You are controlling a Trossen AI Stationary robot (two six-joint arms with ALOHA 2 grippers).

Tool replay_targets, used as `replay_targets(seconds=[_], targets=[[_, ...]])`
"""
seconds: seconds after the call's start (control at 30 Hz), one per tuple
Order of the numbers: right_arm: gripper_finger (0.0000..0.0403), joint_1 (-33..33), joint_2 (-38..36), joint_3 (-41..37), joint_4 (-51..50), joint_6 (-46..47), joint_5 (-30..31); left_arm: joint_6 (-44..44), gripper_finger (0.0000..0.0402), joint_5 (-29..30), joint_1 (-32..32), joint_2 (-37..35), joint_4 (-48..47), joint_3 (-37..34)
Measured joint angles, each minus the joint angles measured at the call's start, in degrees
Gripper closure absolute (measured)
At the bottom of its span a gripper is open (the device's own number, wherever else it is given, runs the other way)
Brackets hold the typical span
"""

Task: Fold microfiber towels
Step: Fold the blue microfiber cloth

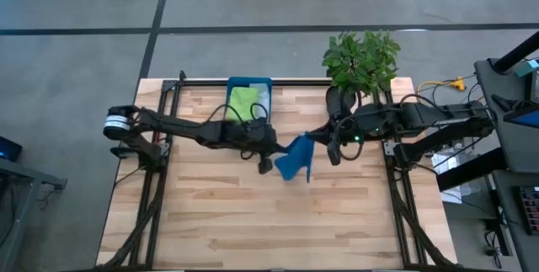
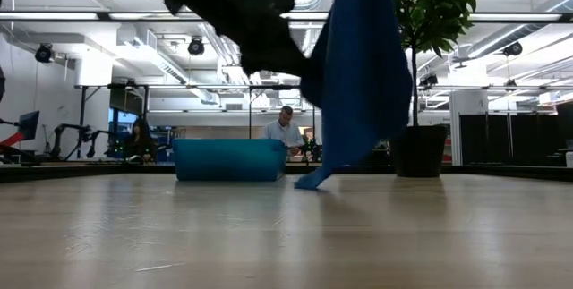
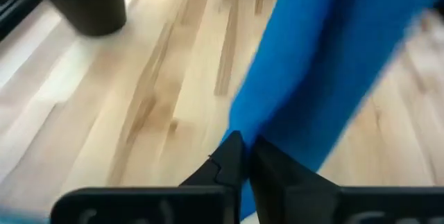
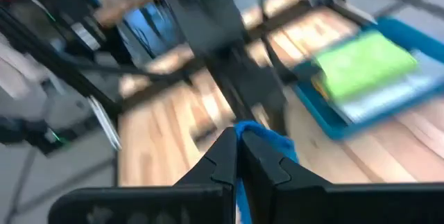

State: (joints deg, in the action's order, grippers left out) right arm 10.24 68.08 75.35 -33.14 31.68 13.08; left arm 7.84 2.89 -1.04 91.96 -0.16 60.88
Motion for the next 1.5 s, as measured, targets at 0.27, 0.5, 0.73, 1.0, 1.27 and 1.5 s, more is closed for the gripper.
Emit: replay_targets(seconds=[0.27, 0.5, 0.73, 1.0, 1.27, 1.5], targets=[[0.0394, 0.20, 0.04, -0.48, -15.68, 1.32, 0.00, -5.25, 0.0401, 2.19, 0.00, -14.56, -20.15, -0.04], [0.0394, 2.78, 0.04, -0.87, -16.26, 0.24, 4.91, -0.31, 0.0401, 2.23, 0.11, -24.61, -23.21, 0.00], [0.0394, 6.65, 0.04, -2.79, -15.84, -0.82, 9.51, 6.69, 0.0401, 6.14, 1.80, -27.21, -23.23, 1.19], [0.0394, 3.97, -2.33, -5.65, -15.33, -11.05, 12.04, 6.14, 0.0401, 11.63, 2.45, -24.35, -26.42, 10.36], [0.0394, -0.70, -6.49, -5.93, -13.34, -16.27, 17.80, 5.26, 0.0402, 22.21, 4.49, -14.04, -44.02, 28.38], [0.0394, 3.91, -9.16, -6.27, -14.08, -14.14, 22.20, 5.33, 0.0402, 25.91, 5.79, -9.49, -49.87, 34.73]])
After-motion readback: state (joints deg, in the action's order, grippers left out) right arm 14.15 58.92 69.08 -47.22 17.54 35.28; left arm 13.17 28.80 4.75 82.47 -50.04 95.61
